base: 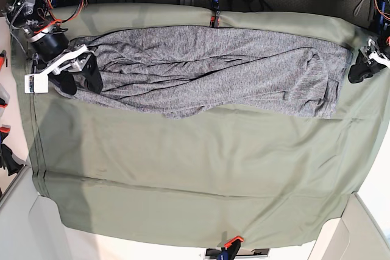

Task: Fold the T-shirt properly
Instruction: 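Grasp the strip end with the left gripper and lift it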

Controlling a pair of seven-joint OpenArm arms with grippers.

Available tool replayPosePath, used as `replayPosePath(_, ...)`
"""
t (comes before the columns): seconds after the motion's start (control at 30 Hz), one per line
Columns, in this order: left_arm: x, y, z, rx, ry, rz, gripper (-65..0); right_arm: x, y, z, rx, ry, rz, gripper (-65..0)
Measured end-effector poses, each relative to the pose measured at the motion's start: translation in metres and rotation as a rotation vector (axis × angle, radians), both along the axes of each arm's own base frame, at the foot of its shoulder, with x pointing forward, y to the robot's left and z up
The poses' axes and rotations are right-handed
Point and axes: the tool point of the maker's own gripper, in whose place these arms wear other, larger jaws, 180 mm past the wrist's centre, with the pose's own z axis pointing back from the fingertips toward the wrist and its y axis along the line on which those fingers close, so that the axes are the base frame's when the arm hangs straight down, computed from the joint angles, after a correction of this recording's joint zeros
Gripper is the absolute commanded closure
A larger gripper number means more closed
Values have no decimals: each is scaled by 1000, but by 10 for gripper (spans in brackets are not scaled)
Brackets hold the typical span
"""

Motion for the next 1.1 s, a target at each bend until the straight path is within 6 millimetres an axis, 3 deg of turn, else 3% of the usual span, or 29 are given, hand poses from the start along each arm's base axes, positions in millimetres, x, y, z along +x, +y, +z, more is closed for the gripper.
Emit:
replayPosePath(0.2, 3, -29, -19, -21, 38, -68, -408, 0, 0, 0, 2, -1, 0, -419)
replayPosePath(0.33, 24, -49, -18, -16, 14, -127, -409, 0, 0, 0, 1, -1, -1, -419)
replayPosePath(0.63, 34, -52, -18, 19, 11, -152, -409, 0, 0, 0, 1, -1, -1, -419)
replayPosePath(0.93, 39, -86, -22, -60, -1, -218, -408, 0, 0, 1, 1, -4, -1, -419)
replayPosePath(1.07, 38, -88, -24, -59, 5, -226, -399, 0, 0, 1, 1, -4, -2, -419)
replayPosePath(1.1, 37, -89, -25, -50, 9, -231, -371, 0, 0, 1, 1, -4, -1, -419)
